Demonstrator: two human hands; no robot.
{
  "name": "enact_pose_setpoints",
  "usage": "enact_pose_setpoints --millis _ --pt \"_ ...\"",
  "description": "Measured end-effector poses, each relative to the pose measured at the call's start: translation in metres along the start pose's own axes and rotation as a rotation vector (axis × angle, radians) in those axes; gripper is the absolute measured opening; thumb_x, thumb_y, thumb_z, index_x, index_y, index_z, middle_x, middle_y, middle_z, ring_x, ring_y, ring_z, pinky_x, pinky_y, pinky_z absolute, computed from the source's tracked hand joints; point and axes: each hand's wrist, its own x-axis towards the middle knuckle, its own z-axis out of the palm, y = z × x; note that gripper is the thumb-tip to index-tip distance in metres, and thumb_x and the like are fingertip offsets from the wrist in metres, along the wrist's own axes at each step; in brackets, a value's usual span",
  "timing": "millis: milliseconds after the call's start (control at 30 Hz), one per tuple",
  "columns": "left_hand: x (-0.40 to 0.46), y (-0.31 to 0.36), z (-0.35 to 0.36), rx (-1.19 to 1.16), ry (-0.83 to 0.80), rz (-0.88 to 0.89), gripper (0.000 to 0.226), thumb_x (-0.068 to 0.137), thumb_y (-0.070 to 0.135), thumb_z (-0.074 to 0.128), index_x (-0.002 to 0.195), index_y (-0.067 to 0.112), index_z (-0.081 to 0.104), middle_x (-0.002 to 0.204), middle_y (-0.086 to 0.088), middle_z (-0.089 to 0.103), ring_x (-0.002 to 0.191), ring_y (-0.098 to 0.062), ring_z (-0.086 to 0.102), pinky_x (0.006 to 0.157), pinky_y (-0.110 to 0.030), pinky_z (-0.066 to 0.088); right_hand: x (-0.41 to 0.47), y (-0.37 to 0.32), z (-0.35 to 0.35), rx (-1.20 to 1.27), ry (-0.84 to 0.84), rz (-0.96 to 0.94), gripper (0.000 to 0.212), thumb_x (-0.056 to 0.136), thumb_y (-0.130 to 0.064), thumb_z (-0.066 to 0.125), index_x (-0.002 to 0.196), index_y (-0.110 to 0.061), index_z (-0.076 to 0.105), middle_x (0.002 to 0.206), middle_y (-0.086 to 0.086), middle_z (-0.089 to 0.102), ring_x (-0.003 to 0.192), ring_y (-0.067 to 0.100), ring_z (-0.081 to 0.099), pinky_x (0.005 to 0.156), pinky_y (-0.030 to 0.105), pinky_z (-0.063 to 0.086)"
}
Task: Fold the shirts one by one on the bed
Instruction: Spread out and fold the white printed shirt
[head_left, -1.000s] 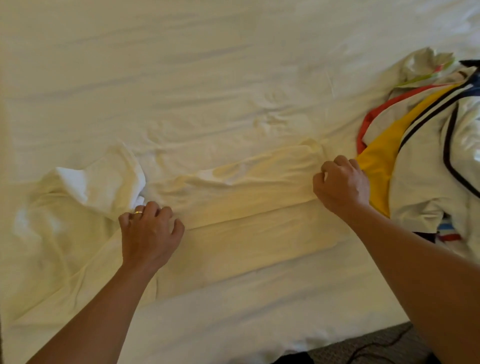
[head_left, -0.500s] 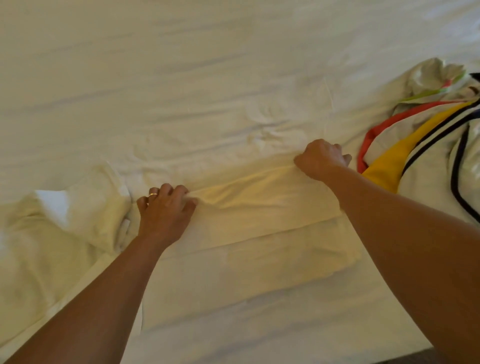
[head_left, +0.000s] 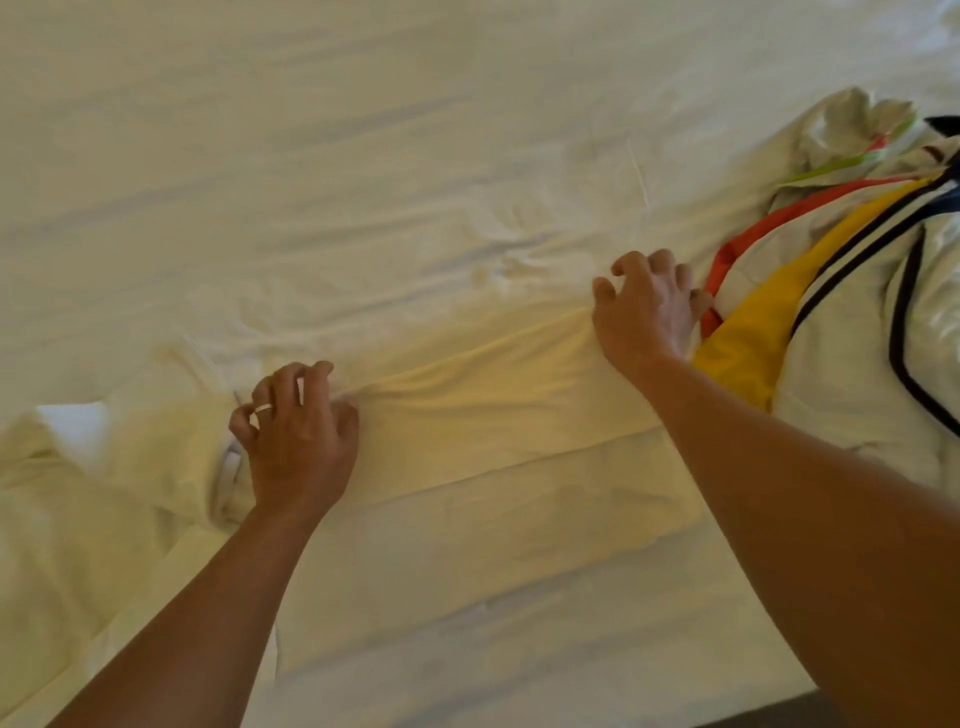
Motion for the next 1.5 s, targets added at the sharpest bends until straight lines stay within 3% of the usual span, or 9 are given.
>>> enact_pose_setpoints --millis 100,233,500,633,733,833,1000,1333,1500 --pt "-0.023 0.005 0.001 0.050 -0.069 0.147 0.062 0.092 0.050 0.048 0.143 0.015 0.047 0.150 -0.013 0.043 0.135 -0.038 0.041 0.100 -0.055 0.030 -0.054 -0.012 0.020 0.042 0.078 -0.339 0.034 0.094 -0.038 0.052 0.121 -0.019 0.063 0.131 0.010 0.055 0.116 0.036 0.050 0.095 0.048 0.037" --pt "-0.048 0.001 0.019 0.091 -0.321 0.123 0.084 0.092 0.074 0.022 0.161 0.027 0.018 0.169 -0.010 0.010 0.152 -0.037 0.016 0.113 -0.063 0.025 -0.104 0.005 0.060 -0.211 -0.208 -0.647 0.060 0.101 -0.053 0.034 0.153 -0.024 0.037 0.166 0.010 0.021 0.149 0.034 0.026 0.109 0.053 0.031" --pt "-0.048 -0.010 0.038 0.089 -0.428 0.067 0.090 0.087 0.084 0.007 0.158 0.036 -0.018 0.166 -0.003 -0.028 0.155 -0.031 -0.016 0.122 -0.061 0.005 -0.091 0.055 0.059 -0.305 -0.243 -0.365 0.080 0.094 -0.073 0.019 0.161 -0.033 0.008 0.169 0.009 -0.008 0.156 0.028 -0.005 0.120 0.054 0.015" --pt "-0.049 -0.014 0.022 0.027 -0.345 0.132 0.079 0.095 0.066 0.036 0.161 0.025 0.019 0.169 -0.013 0.007 0.154 -0.036 0.011 0.121 -0.056 0.019 -0.098 0.027 0.050 -0.343 -0.263 -0.273 0.076 0.095 -0.060 0.032 0.160 -0.025 0.014 0.168 0.013 -0.007 0.155 0.032 -0.003 0.121 0.054 0.012" --pt "-0.066 -0.039 0.008 -0.038 -0.099 0.195 0.059 0.089 0.043 0.045 0.138 0.013 0.056 0.145 -0.014 0.050 0.128 -0.039 0.049 0.105 -0.053 0.040 -0.113 -0.018 0.043 -0.305 -0.220 -0.358 0.063 0.092 -0.044 0.046 0.149 -0.019 0.034 0.167 0.012 0.010 0.151 0.033 0.012 0.115 0.053 0.020" --pt "-0.090 -0.071 -0.003 -0.099 0.119 0.133 0.039 0.087 0.027 0.056 0.121 0.013 0.067 0.127 -0.008 0.063 0.113 -0.034 0.059 0.094 -0.048 0.041 -0.132 -0.075 0.050 -0.209 -0.243 -0.508 0.054 0.095 -0.036 0.052 0.145 -0.018 0.041 0.164 0.007 0.021 0.146 0.030 0.020 0.112 0.050 0.025" --pt "-0.133 -0.152 -0.012 -0.107 0.271 -0.024 0.042 0.084 0.028 0.065 0.122 0.010 0.065 0.129 -0.009 0.064 0.117 -0.032 0.059 0.089 -0.046 0.038 -0.178 -0.213 0.084 0.097 -0.290 -0.551 0.042 0.100 -0.037 0.049 0.137 -0.017 0.054 0.144 0.005 0.049 0.130 0.030 0.044 0.105 0.045 0.036" --pt "-0.185 -0.259 0.025 0.020 -0.138 0.030 0.074 0.099 0.063 0.033 0.160 0.022 0.029 0.169 -0.006 0.016 0.153 -0.032 0.024 0.114 -0.055 0.027 -0.202 -0.355 0.144 0.130 -0.468 -0.083 0.067 0.086 -0.038 0.069 0.137 -0.008 0.038 0.137 0.016 0.052 0.129 0.038 0.048 0.106 0.046 0.042" --pt "-0.182 -0.261 0.027 -0.067 -0.124 0.013 0.072 0.098 0.063 0.035 0.159 0.024 0.032 0.169 -0.004 0.020 0.153 -0.029 0.024 0.114 -0.054 0.025 -0.215 -0.362 0.148 0.173 -0.410 -0.214 0.015 0.088 -0.024 0.064 0.093 -0.011 0.058 0.091 0.008 0.059 0.093 0.032 0.060 0.071 0.031 0.039"
